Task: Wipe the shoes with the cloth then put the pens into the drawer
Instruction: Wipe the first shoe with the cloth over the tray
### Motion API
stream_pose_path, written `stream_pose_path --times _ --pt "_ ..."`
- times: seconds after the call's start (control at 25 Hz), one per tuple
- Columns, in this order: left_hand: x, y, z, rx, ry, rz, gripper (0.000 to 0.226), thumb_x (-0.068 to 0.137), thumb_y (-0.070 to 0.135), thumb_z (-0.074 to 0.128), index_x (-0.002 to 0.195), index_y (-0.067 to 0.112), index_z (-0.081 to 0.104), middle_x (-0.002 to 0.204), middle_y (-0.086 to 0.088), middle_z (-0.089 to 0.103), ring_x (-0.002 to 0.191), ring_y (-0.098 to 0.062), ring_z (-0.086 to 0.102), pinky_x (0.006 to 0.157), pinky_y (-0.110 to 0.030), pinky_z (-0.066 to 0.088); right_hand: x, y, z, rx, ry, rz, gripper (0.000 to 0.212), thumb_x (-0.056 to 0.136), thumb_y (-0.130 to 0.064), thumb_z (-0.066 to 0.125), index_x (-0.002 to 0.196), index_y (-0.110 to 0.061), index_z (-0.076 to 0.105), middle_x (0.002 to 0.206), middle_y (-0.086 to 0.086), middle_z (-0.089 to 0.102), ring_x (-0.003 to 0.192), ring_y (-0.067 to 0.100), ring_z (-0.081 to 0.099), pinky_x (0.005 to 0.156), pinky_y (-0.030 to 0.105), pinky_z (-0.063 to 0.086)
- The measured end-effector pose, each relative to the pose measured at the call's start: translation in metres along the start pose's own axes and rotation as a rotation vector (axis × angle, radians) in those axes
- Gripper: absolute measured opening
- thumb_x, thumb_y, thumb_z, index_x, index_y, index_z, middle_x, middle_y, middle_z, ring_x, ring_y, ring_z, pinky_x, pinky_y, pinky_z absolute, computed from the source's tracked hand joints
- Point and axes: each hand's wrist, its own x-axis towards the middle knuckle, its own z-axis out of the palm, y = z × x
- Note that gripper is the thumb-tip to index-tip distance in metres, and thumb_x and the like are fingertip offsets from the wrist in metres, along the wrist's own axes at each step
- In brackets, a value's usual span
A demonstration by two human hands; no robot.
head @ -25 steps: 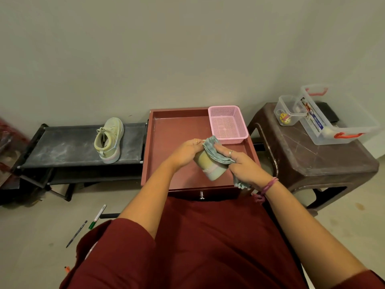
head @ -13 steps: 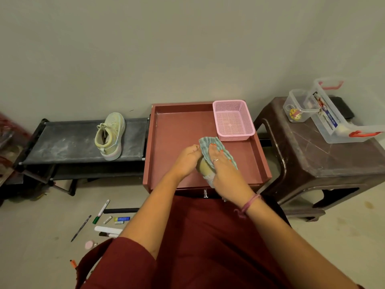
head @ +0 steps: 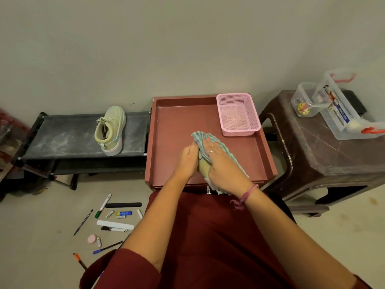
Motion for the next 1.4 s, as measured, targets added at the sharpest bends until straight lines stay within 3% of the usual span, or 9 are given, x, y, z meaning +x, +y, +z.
stream_pose_path --times 0.2,0.44,0.6,0.72,0.92,1.04,1.16,1.24,1.4 --pt "-0.003 -0.003 0.001 -0.096 0.05 -0.054 0.041 0.101 0.016 0.032 0.061 0.012 0.044 0.044 0.01 0.046 0.04 -0.001 0.039 0.048 -0.023 0.034 0.014 0.03 -0.025 0.177 -0.137 0.104 0.062 0.083 0.013 0.033 0.135 -0.015 0.049 0.131 0.011 0.057 0.122 0.029 0.053 0.099 0.036 0.044" --pt "0.004 0.004 -0.009 -0.198 0.1 -0.133 0.037 0.102 0.021 0.032 0.071 0.02 0.053 0.06 0.01 0.06 0.066 -0.006 0.055 0.057 -0.015 0.042 -0.012 -0.016 0.008 -0.175 0.061 -0.155 0.068 0.087 0.006 0.043 0.149 -0.014 0.022 0.157 0.0 0.019 0.146 0.018 0.011 0.116 0.026 0.002" --pt "-0.001 0.004 -0.007 -0.246 -0.024 -0.133 0.054 0.104 0.033 0.02 0.074 0.013 0.061 0.052 0.007 0.065 0.047 -0.001 0.058 0.048 -0.014 0.044 0.023 0.02 -0.017 0.115 -0.057 0.109 0.057 0.084 0.01 0.037 0.137 -0.01 0.048 0.136 0.01 0.052 0.127 0.027 0.047 0.102 0.026 0.035" --pt "0.002 -0.003 -0.012 -0.232 -0.085 -0.09 0.042 0.1 0.04 0.036 0.091 0.016 0.069 0.078 0.0 0.073 0.069 -0.009 0.064 0.064 -0.025 0.048 0.027 0.029 -0.027 0.447 -0.055 0.195 0.06 0.08 0.015 0.031 0.122 -0.013 0.062 0.113 0.01 0.066 0.097 0.021 0.064 0.078 0.025 0.052" --pt "0.006 -0.004 -0.02 -0.28 -0.149 -0.095 0.034 0.094 0.03 0.04 0.09 0.013 0.069 0.083 -0.002 0.071 0.078 -0.013 0.064 0.076 -0.03 0.047 -0.016 0.009 0.0 -0.134 0.102 -0.229 0.058 0.088 0.004 0.04 0.144 -0.01 0.036 0.151 0.002 0.032 0.142 0.016 0.023 0.119 0.029 0.014" --pt "0.006 -0.004 -0.019 -0.264 -0.177 -0.085 0.033 0.099 0.025 0.039 0.1 0.007 0.067 0.09 -0.006 0.071 0.082 -0.014 0.066 0.077 -0.027 0.05 -0.031 0.041 -0.007 -0.104 0.076 -0.321 0.067 0.079 0.009 0.033 0.142 -0.011 0.039 0.15 0.001 0.034 0.142 0.015 0.026 0.119 0.032 0.017" --pt "0.004 -0.004 -0.015 -0.127 -0.132 -0.076 0.03 0.1 0.026 0.049 0.083 0.01 0.068 0.07 0.001 0.067 0.058 -0.005 0.059 0.058 -0.022 0.047 -0.028 0.062 -0.021 0.249 0.026 -0.117 0.07 0.079 0.019 0.028 0.141 -0.011 0.041 0.136 0.001 0.048 0.106 -0.003 0.057 0.09 0.022 0.049" --pt "0.005 -0.004 -0.014 -0.112 -0.104 -0.09 0.03 0.1 0.029 0.049 0.083 0.011 0.066 0.067 0.002 0.064 0.053 -0.002 0.055 0.051 -0.019 0.045 -0.022 0.058 -0.017 0.373 0.078 0.015 0.07 0.079 0.019 0.028 0.141 -0.012 0.041 0.123 0.001 0.052 0.079 -0.02 0.057 0.073 0.008 0.047" --pt "0.009 -0.001 -0.023 -0.091 -0.072 -0.087 0.031 0.101 0.028 0.047 0.083 0.012 0.067 0.069 0.006 0.068 0.057 0.002 0.061 0.057 -0.012 0.048 -0.033 0.037 0.016 0.137 0.254 -0.139 0.071 0.078 0.017 0.032 0.142 -0.012 0.038 0.147 0.003 0.039 0.134 0.004 0.036 0.115 0.027 0.026"
